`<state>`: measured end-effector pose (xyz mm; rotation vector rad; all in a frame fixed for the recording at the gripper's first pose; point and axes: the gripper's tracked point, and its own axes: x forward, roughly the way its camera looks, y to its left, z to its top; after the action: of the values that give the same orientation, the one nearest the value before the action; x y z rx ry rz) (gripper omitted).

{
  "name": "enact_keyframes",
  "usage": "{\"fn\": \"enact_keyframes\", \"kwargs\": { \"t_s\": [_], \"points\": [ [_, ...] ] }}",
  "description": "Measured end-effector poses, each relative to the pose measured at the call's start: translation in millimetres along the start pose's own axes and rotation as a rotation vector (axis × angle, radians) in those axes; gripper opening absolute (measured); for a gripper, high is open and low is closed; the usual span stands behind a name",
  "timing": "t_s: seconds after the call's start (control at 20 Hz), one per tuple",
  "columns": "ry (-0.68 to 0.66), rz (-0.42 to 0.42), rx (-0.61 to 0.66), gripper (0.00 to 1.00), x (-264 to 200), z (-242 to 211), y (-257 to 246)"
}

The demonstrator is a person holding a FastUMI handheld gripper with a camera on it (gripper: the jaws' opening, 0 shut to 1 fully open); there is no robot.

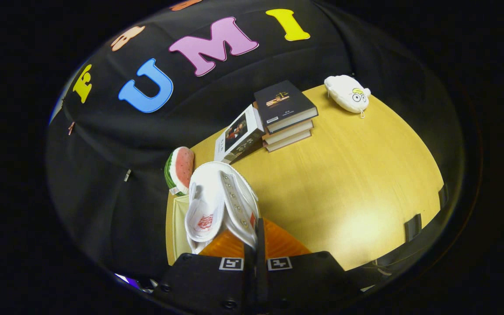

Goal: Open the storage box then place both shoes into the box .Put the left shoe in first, then the right shoe, with the right side of both shoes facing outward in a uniform manner.

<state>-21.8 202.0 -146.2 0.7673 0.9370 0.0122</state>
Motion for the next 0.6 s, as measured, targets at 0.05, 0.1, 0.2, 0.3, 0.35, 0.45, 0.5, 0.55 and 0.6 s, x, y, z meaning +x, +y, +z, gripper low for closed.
{"fn": "enact_keyframes", "kwargs": {
  "t_s": [0.05, 0.1, 0.2, 0.3, 0.35, 0.45, 0.5, 0.55, 0.6],
  "points": [
    [0.025, -0.010, 0.015, 0.05, 5.1, -8.3, 10.6],
    [0.049, -0.024, 0.026, 0.05, 10.9, -16.2, 19.9],
    [0.083, -0.049, 0.035, 0.05, 19.7, -30.9, 36.6],
    [0.103, -0.079, 0.034, 0.05, 38.7, -33.3, 48.4],
    [0.109, -0.095, 0.033, 0.05, 44.9, -39.0, 52.1],
    [0.118, -0.126, 0.004, 0.05, 57.5, -50.3, 55.5],
    [0.119, -0.144, -0.020, 0.05, 62.9, -54.9, 53.6],
    [0.107, -0.165, -0.036, 0.05, 68.1, -57.2, 50.6],
    [0.090, -0.185, -0.057, 0.05, 72.8, -57.4, 47.6]
  ]
}}
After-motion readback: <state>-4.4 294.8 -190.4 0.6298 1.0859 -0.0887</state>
